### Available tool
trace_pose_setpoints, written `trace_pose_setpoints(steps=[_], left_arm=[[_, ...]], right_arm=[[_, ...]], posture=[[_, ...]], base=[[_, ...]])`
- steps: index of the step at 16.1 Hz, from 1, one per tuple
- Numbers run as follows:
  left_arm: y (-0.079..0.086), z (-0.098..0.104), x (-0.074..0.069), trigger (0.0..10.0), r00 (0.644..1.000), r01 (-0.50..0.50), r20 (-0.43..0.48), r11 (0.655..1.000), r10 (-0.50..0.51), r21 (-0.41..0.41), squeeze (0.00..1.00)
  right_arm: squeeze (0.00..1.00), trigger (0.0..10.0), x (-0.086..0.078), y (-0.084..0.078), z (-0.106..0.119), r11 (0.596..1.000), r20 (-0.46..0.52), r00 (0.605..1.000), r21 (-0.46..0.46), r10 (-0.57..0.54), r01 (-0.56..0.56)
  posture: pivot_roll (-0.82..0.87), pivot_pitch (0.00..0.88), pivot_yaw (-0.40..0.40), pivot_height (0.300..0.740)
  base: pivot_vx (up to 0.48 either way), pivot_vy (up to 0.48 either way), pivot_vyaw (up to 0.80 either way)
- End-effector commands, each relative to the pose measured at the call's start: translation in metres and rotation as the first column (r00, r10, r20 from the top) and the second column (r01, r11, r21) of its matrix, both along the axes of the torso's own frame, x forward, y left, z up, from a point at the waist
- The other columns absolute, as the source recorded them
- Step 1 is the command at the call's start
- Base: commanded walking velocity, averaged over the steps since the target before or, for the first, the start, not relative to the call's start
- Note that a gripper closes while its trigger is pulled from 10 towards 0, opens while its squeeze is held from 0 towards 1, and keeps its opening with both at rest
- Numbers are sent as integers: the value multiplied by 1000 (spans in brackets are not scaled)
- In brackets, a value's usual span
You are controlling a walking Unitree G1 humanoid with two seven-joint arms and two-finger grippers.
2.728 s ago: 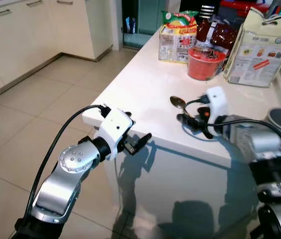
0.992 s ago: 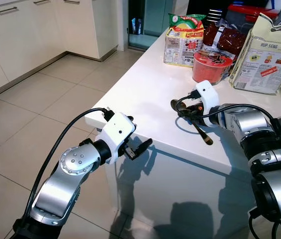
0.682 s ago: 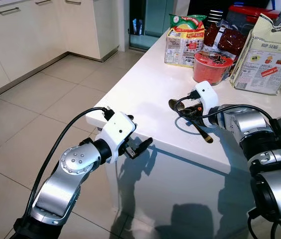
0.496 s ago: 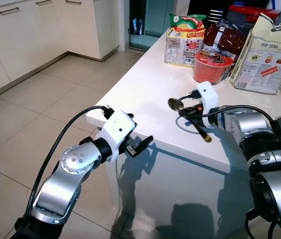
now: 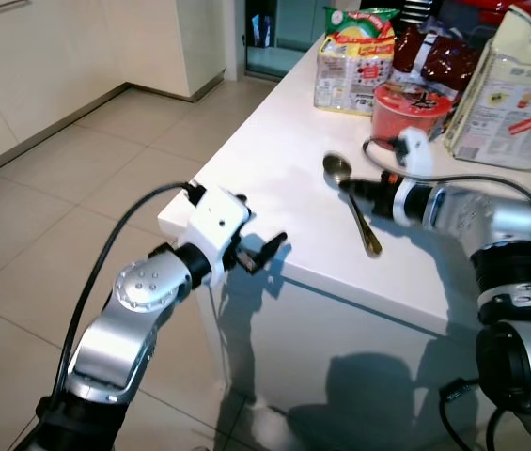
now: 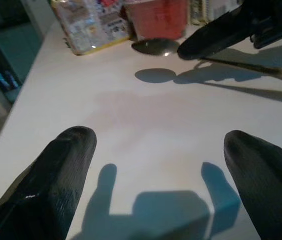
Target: Setting the table
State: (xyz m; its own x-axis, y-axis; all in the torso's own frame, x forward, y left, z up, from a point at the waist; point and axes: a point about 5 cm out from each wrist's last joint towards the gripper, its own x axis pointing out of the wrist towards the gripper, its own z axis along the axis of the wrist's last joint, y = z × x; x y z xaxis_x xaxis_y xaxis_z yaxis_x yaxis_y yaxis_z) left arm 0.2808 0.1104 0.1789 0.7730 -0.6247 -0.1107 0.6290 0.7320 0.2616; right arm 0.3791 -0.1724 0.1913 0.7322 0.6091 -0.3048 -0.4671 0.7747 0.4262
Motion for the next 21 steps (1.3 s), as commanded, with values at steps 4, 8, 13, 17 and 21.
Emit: trace_pose_setpoints(steps=[4, 8, 13, 17, 21], left_arm=[[-1, 2, 5, 10000, 999, -22, 29, 1000, 22, -2, 0], [12, 10, 15, 10000, 974, -208, 78, 977, 211, -42, 0], [12, 7, 13, 10000, 960, -263, 87, 963, 268, -58, 0], [14, 8, 19, 10000, 948, -300, 94, 952, 304, -56, 0], [6, 16, 30, 10000, 952, -281, 87, 949, 295, -144, 0]], right_arm=[[0, 0, -6, -8, 27, 991, 84, 993, 116, -80, 70], [0, 0, -36, -7, 42, 932, 151, 972, 344, -177, 117], [0, 0, -67, 4, 29, 900, 187, 939, 388, -289, 200], [0, 0, -56, -3, 26, 838, 141, 890, 426, -434, 342], [0, 0, -35, -6, 25, 783, 104, 880, 513, -463, 352]], posture=[[-13, 0, 6, 740], [16, 0, -27, 740], [-1, 0, -7, 740], [-12, 0, 4, 740], [8, 0, -4, 740]], base=[[0, 0, 0], [0, 0, 0], [0, 0, 0], [0, 0, 0], [0, 0, 0]])
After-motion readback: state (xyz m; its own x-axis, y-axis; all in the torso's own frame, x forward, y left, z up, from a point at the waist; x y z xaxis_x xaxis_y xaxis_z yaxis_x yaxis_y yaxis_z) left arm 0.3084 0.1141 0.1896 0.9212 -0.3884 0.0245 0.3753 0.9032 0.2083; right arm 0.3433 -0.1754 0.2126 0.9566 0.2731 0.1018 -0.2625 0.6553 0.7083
